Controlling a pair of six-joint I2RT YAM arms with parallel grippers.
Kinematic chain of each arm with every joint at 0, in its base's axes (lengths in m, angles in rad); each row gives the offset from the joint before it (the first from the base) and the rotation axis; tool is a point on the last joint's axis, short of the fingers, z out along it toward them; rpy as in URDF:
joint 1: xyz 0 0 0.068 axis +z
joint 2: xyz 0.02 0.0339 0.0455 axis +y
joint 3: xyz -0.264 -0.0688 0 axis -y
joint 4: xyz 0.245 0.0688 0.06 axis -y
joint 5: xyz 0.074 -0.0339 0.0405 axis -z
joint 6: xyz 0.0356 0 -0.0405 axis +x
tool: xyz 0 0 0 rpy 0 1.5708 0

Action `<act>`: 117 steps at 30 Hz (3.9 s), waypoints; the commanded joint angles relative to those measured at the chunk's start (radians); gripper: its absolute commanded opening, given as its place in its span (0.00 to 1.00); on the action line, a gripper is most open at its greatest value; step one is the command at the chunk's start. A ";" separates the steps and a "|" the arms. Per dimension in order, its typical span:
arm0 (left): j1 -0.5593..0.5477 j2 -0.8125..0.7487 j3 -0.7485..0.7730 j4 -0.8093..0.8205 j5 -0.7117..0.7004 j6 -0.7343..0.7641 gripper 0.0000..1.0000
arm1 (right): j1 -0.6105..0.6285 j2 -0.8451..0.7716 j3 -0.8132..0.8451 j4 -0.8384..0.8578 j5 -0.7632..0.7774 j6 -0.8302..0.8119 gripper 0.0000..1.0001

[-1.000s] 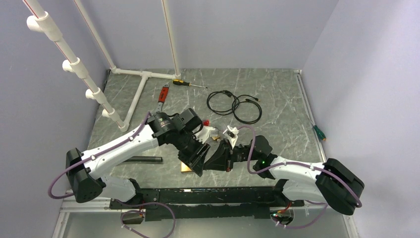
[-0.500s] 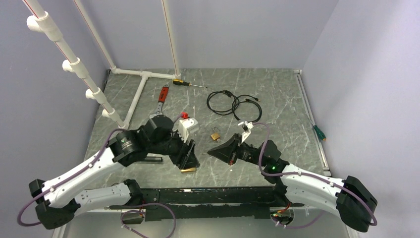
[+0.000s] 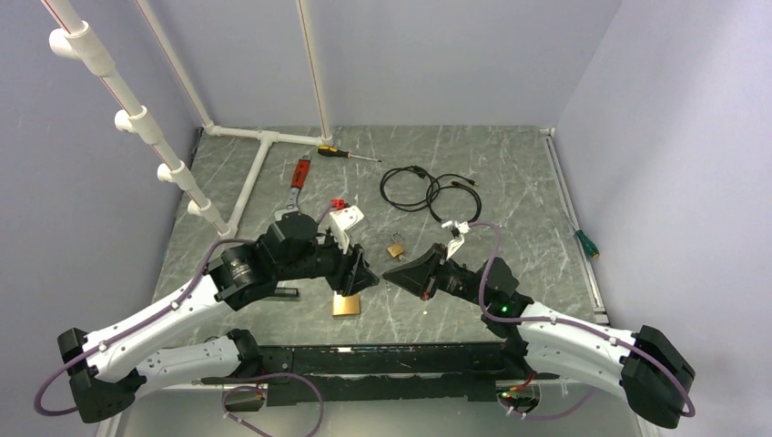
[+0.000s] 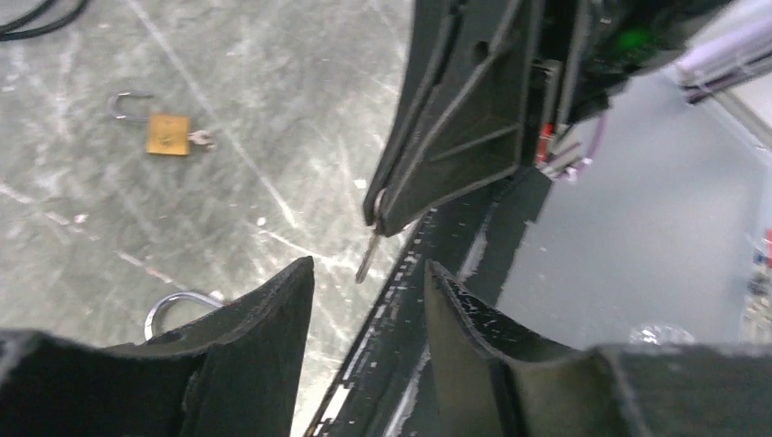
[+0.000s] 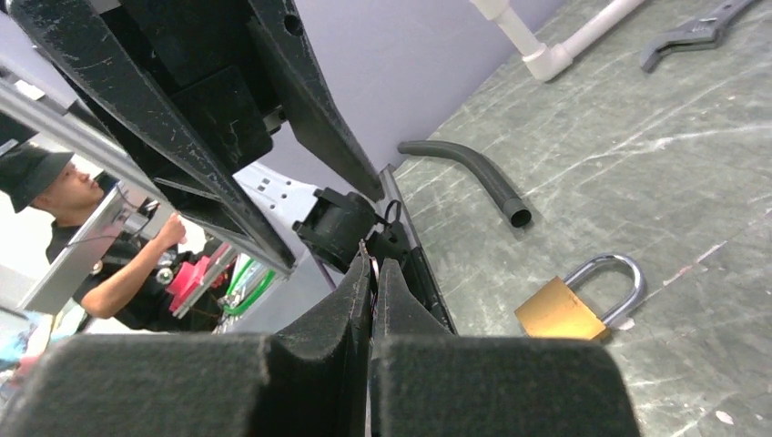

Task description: Unlock with the key

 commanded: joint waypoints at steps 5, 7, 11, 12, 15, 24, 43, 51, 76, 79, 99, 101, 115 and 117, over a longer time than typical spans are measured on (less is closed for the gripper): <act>0.016 0.145 0.146 -0.269 -0.510 -0.172 0.68 | 0.013 -0.124 0.092 -0.554 0.529 0.042 0.00; 0.019 0.205 0.172 -0.365 -0.561 -0.234 0.74 | 0.012 -0.162 0.082 -0.627 0.611 0.063 0.00; 0.034 0.296 0.166 -0.476 -0.556 -0.331 0.95 | 0.013 -0.211 0.055 -0.661 0.669 0.095 0.00; 0.043 0.313 0.153 -0.486 -0.543 -0.356 0.98 | 0.012 -0.216 0.050 -0.656 0.669 0.094 0.00; 0.082 0.347 0.093 -0.468 -0.481 -0.392 0.99 | 0.012 -0.205 0.047 -0.647 0.663 0.089 0.00; 0.176 0.537 0.076 -0.511 -0.410 -0.520 0.99 | 0.013 -0.147 0.055 -0.622 0.605 0.085 0.00; 0.128 0.643 -0.024 -0.265 -0.297 -0.555 0.99 | 0.013 -0.095 0.050 -0.595 0.617 0.075 0.00; 0.107 0.695 0.003 -0.316 -0.338 -0.571 0.98 | 0.012 -0.090 0.049 -0.589 0.626 0.064 0.00; 0.104 0.755 0.056 -0.169 -0.365 -0.656 0.30 | 0.011 -0.195 0.013 -0.667 0.688 0.046 0.00; 0.126 0.765 0.084 -0.136 -0.334 -0.655 0.27 | 0.011 -0.205 0.017 -0.681 0.708 0.041 0.00; 0.264 0.724 0.004 -0.001 -0.275 -0.803 0.86 | 0.010 -0.199 0.035 -0.725 0.778 0.007 0.00; 0.258 0.720 -0.005 -0.001 -0.268 -0.785 0.87 | 0.010 -0.196 0.034 -0.720 0.778 0.008 0.00; 0.181 0.820 0.084 -0.212 -0.384 -0.744 0.82 | 0.010 -0.207 0.026 -0.739 0.773 0.021 0.00; 0.174 0.832 0.088 -0.219 -0.390 -0.750 0.80 | 0.010 -0.220 0.022 -0.746 0.778 0.022 0.00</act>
